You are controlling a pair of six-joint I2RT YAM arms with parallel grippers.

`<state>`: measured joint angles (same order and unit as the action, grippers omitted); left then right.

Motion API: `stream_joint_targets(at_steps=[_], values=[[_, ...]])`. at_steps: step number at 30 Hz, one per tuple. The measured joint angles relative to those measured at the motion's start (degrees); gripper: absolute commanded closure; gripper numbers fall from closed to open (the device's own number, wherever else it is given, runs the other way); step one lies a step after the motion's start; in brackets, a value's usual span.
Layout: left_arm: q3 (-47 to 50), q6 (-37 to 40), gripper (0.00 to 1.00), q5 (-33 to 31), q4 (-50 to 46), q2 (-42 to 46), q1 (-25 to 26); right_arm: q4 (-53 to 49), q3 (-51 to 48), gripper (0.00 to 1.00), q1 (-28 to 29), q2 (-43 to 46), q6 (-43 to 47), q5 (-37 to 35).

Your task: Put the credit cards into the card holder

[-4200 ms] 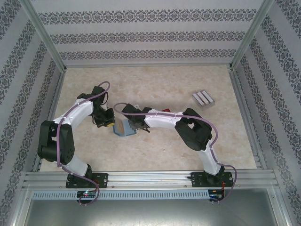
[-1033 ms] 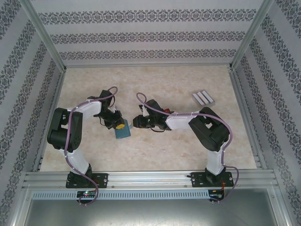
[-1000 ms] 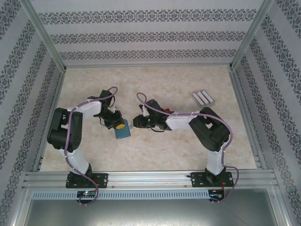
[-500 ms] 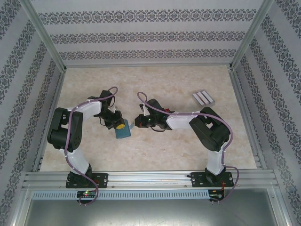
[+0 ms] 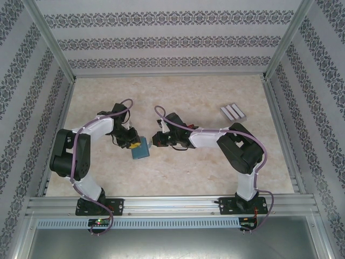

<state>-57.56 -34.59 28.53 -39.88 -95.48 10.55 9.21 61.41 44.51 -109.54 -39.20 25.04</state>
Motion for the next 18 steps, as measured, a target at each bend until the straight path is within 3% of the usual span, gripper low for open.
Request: stream_joint_targets(at_steps=[11,18], values=[[3.34,0.48,0.86,-5.27,-0.44,1.42,-0.04,-5.62,5.46,0.84,2.03,-1.22,2.99,0.20],[3.34,0.50,0.87,-5.05,-0.20,1.03,-0.04,-7.80,7.87,0.82,2.91,-3.30,3.58,1.01]])
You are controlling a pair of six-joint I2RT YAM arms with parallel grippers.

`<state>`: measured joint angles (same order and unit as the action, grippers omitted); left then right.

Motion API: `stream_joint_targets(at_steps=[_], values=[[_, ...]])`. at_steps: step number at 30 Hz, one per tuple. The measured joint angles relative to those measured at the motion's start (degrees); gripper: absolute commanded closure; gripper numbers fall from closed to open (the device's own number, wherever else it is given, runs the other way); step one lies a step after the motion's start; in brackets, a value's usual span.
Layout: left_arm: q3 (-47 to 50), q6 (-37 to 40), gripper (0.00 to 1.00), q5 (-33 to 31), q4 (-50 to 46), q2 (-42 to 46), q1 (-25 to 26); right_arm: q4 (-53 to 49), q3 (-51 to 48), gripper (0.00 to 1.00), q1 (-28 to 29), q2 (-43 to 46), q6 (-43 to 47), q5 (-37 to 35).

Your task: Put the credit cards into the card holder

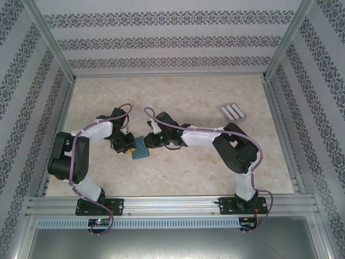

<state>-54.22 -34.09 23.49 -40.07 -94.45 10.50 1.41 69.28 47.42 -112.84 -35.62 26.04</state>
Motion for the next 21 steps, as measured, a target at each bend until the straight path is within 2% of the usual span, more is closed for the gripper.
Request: stream_joint_targets(at_steps=[10,17,21], values=[[0.00,0.00,0.89,0.68,0.24,-0.55,-0.02,-0.83,0.52,0.99,-0.04,-0.26,-0.48,0.04],[0.00,0.00,0.88,0.85,0.26,-0.61,-0.07,-0.85,0.57,1.00,-0.04,-0.26,-0.42,0.39],[0.00,-0.02,0.84,1.07,0.28,-0.74,-0.07,-0.87,0.74,1.00,-0.04,-0.26,-0.39,0.44]])
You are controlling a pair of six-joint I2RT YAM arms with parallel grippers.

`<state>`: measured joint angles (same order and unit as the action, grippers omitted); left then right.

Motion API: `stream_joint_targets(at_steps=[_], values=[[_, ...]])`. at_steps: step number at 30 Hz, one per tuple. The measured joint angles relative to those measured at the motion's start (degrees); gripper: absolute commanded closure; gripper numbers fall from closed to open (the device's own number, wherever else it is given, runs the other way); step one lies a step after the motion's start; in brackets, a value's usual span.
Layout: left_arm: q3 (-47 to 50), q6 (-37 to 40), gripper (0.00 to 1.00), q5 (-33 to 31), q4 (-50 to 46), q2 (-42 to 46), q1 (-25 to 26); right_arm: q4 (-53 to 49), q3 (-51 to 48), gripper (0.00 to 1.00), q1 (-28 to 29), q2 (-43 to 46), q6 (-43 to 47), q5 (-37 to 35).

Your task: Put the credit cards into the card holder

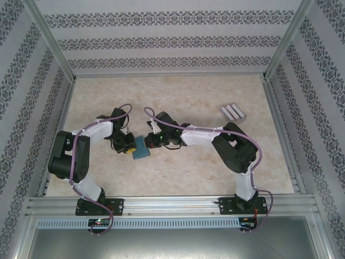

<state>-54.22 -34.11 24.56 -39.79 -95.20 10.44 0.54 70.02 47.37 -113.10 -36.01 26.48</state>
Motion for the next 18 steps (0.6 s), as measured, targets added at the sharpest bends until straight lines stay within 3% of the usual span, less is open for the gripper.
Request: stream_joint_targets(at_steps=[18], values=[[-0.92,-0.70,0.78,3.93,1.11,-2.34,-0.02,-0.33,2.27,1.00,-0.17,-3.06,-0.02,2.60]])
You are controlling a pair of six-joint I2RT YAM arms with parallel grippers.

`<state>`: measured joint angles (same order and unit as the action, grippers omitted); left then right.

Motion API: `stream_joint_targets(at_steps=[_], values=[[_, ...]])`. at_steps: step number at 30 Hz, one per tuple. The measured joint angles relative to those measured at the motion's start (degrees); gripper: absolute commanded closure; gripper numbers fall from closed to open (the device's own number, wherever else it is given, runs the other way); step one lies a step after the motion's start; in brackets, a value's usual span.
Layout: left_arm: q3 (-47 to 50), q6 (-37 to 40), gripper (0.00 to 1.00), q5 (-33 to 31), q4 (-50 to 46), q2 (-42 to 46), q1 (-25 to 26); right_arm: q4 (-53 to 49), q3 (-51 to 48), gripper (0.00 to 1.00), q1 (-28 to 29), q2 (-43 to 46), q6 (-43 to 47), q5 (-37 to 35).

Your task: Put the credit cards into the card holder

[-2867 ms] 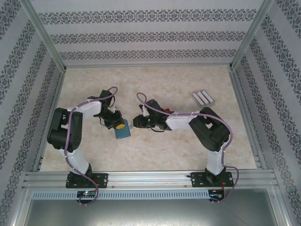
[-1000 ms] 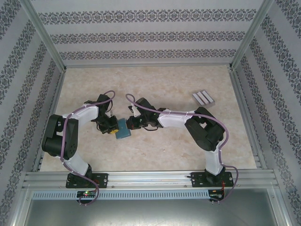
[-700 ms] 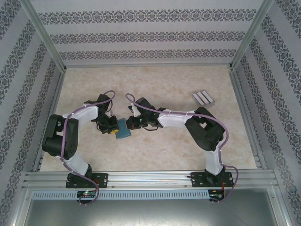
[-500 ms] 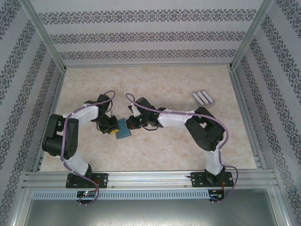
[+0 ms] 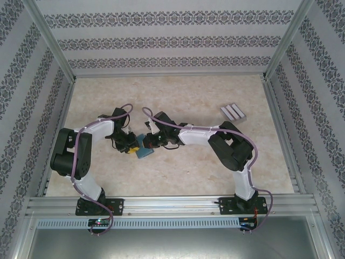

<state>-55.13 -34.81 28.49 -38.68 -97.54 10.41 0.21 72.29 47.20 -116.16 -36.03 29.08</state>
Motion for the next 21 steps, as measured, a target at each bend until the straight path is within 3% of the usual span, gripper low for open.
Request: stream_joint_targets(at_steps=[5,10,16,21], values=[[-0.26,0.00,0.77,0.17,0.00,-0.24,0.00,-0.04,0.00,1.00,-0.94,-0.76,-0.04,1.27],[-0.35,0.00,0.75,0.20,-0.02,-0.28,0.00,-0.70,0.00,0.87,-1.75,-0.48,0.26,1.31],[-0.33,-0.33,0.55,0.17,0.35,-0.09,-0.02,-4.15,-0.13,0.79,-1.95,4.55,2.73,-1.42],[-0.22,-0.63,0.51,0.17,0.81,1.46,-0.66,-8.59,0.33,0.66,-1.01,8.92,6.05,-8.39]])
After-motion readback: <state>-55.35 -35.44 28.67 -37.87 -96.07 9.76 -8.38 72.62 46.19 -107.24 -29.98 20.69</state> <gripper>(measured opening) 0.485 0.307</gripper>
